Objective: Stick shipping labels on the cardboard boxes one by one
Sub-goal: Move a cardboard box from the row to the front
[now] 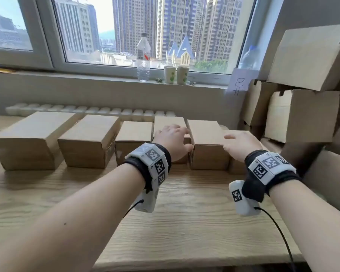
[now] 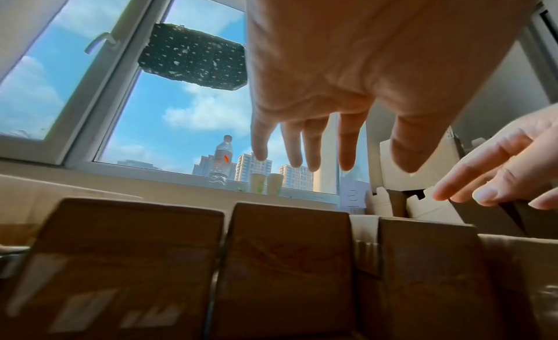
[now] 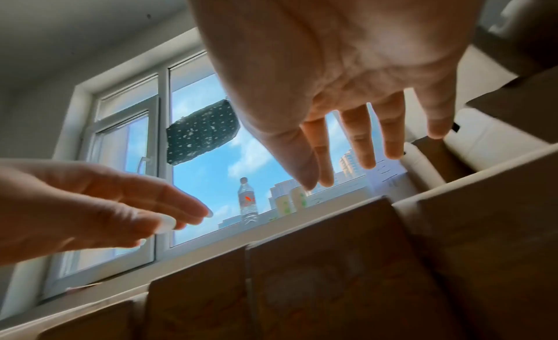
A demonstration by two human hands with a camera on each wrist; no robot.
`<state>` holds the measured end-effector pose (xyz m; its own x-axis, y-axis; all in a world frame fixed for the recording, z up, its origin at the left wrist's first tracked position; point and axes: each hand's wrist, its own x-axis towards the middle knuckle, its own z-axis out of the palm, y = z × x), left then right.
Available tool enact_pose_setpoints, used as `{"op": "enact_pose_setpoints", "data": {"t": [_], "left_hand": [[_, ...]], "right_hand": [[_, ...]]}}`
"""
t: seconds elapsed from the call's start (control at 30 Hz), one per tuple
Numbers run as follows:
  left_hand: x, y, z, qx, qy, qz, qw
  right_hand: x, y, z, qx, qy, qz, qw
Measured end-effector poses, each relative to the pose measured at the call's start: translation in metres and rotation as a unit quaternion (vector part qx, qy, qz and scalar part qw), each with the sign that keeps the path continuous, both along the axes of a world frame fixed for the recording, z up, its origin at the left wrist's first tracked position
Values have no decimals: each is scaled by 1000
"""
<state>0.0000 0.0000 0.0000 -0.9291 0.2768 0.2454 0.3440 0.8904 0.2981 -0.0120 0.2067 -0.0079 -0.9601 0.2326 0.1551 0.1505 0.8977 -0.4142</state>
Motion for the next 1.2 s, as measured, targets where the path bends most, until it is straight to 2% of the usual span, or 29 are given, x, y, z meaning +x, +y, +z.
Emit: {"op": "enact_pose_setpoints", "data": {"t": [0.17, 0.33, 0.4, 0.57, 0.87, 1.0, 1.1, 1.2], "left_hand": [[-4, 54, -1, -24, -18, -46, 999], [-10, 98, -4, -37, -44, -71, 996], [-14, 111, -4, -44, -52, -76, 995], [-22, 134, -5, -67, -55, -81, 993], [-23, 154, -12, -80, -89, -84, 989], [-23, 161, -15, -46, -108, -59, 991], [-20, 164, -12, 13, -127, -37, 991], [-12, 168, -4, 102, -148, -52, 982]], "right_hand": [[7, 47, -6, -18, -22, -73, 997], [9, 70, -11, -5, -27, -65, 997], [8, 77, -17, -22, -30, -63, 997], [5, 91, -22, -86, 28, -116, 989], [-6, 105, -19, -205, -9, -146, 968], [0, 109, -17, -262, -65, -148, 951], [7, 109, -17, -284, -64, -159, 943], [20, 105, -15, -343, -36, -149, 927]]}}
